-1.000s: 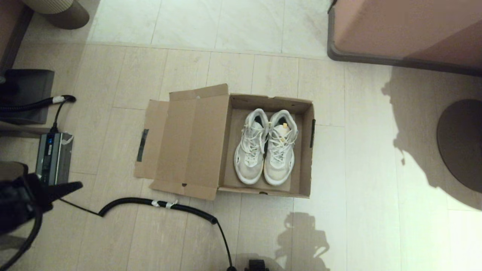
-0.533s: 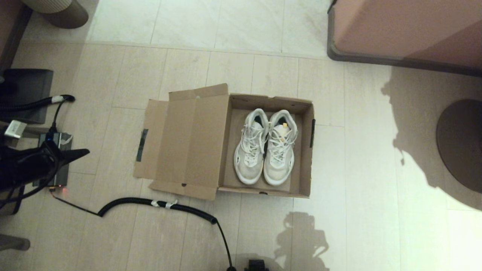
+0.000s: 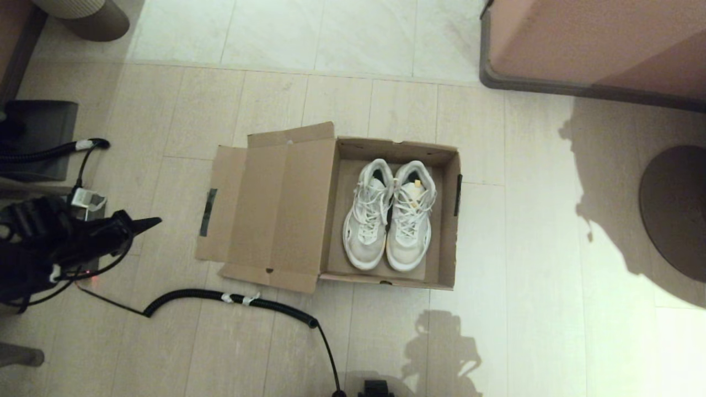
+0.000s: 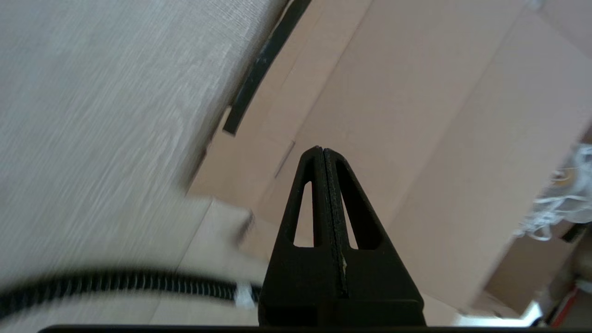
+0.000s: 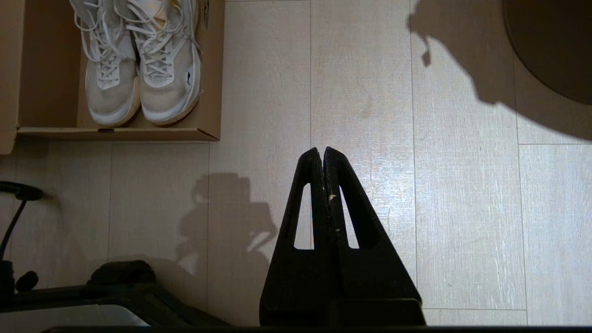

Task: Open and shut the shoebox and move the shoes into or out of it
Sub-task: Close the shoe box

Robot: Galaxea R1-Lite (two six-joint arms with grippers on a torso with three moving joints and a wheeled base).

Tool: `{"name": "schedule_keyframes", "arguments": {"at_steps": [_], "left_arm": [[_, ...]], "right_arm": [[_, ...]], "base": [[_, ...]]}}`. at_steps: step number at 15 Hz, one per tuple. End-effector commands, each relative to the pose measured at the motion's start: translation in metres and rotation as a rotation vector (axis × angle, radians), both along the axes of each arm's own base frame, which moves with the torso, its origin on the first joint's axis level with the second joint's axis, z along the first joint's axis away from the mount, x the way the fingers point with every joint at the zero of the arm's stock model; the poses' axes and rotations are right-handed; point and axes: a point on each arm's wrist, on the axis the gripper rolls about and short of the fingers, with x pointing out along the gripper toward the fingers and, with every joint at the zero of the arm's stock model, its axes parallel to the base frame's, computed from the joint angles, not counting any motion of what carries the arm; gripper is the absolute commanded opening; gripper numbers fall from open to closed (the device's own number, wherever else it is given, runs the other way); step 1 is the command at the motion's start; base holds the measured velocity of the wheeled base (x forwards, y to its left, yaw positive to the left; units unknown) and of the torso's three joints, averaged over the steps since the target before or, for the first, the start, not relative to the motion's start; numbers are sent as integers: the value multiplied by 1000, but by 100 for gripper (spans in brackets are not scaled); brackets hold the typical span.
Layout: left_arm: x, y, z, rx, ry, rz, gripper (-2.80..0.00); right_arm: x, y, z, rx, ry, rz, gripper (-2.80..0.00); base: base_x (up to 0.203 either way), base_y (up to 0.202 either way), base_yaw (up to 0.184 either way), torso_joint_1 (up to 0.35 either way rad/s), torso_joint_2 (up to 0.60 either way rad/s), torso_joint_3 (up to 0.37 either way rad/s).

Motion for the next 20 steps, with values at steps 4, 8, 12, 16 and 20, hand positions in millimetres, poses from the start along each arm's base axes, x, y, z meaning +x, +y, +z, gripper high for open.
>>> {"name": "schedule_keyframes", "arguments": {"at_steps": [4,8,12,16,20], "left_arm": [[37,-22,-36,11,21,-1,-280],[37,-22,-34,17,15,1,0],[48,-16,-34,65,-40,22,0],[65,-10,-46,96,-88,41,0],[87,-14,-59,97,-119,21,0]], "right_arm": [[1,0,-4,1,15,0,-280],[1,0,-4,1,15,0,-280],[1,0,-4,1,15,0,-280],[1,0,-4,1,15,0,-280],[1,0,-4,1,15,0,-280]], "base": [[0,0,0,0,0,0],[0,0,0,0,0,0],[0,0,0,0,0,0],[0,0,0,0,0,0],[0,0,0,0,0,0]]}}
